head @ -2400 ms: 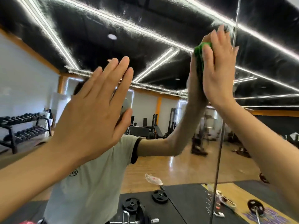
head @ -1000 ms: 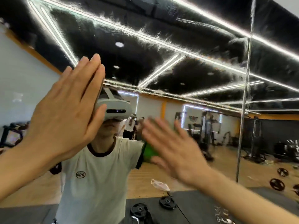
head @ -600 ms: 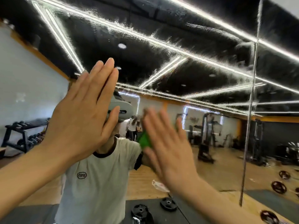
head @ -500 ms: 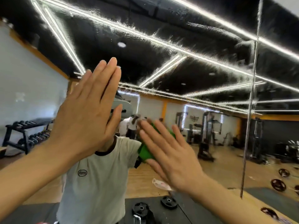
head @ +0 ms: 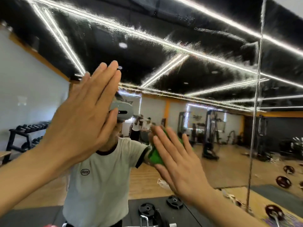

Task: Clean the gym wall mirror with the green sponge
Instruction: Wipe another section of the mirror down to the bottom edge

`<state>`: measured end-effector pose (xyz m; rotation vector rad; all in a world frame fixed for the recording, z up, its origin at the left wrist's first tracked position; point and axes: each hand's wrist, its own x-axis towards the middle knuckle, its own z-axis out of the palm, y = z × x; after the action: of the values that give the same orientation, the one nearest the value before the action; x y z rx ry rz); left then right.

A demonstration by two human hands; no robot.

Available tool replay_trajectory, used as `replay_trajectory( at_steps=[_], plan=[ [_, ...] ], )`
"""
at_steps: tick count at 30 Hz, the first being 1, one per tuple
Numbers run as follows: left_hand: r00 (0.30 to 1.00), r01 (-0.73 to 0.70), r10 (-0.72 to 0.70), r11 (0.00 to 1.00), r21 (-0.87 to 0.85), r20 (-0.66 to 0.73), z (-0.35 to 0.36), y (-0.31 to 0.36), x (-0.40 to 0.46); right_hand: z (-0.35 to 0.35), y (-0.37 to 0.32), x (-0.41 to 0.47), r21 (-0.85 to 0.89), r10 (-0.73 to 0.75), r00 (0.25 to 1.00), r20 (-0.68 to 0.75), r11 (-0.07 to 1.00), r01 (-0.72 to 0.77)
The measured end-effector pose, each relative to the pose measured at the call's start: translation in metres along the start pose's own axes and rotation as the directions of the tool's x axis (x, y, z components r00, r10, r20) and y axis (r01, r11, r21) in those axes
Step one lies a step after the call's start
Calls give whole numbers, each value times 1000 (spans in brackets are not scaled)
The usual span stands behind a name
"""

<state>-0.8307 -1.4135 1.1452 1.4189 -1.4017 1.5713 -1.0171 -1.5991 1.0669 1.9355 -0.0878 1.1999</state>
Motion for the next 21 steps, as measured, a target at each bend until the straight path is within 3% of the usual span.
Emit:
replay_trajectory(
  at_steps=[2,5,6,9,11,13,15,17,18,19,21],
  plan=[
    [1000,9,-9,999,38,13,-2,-8,-3,-4,13,39,71,126,990,-63,990,-122],
    [999,31,-34,997,69,38,3,-13,-5,-16,29,139,273,451,874,-180,877,-395],
    [999,31,-34,996,78,38,6,-14,-6,-17,29,163,284,467,860,-206,870,-404],
    [999,26,-30,996,91,41,8,-15,-7,-15,40,168,162,308,924,-227,947,-276],
    [999,30,-33,997,76,36,8,-16,-7,-13,70,132,133,354,910,-216,934,-332],
    [999,37,-39,997,72,28,8,-16,-8,-10,107,85,180,562,803,-198,826,-534],
    [999,34,-36,997,70,29,9,-16,-8,-10,130,54,255,757,620,-207,653,-713],
    [999,27,-29,997,66,27,10,-16,-10,-9,125,54,288,863,465,-196,504,-814],
    [999,21,-23,998,62,35,9,-17,-10,-9,112,67,288,873,445,-198,486,-825],
    [999,19,-22,998,67,34,7,-17,-9,-11,91,83,299,863,468,-189,504,-810],
    [1000,16,-17,999,45,22,4,-16,-7,-9,37,117,279,709,667,-228,704,-653]
  ],
)
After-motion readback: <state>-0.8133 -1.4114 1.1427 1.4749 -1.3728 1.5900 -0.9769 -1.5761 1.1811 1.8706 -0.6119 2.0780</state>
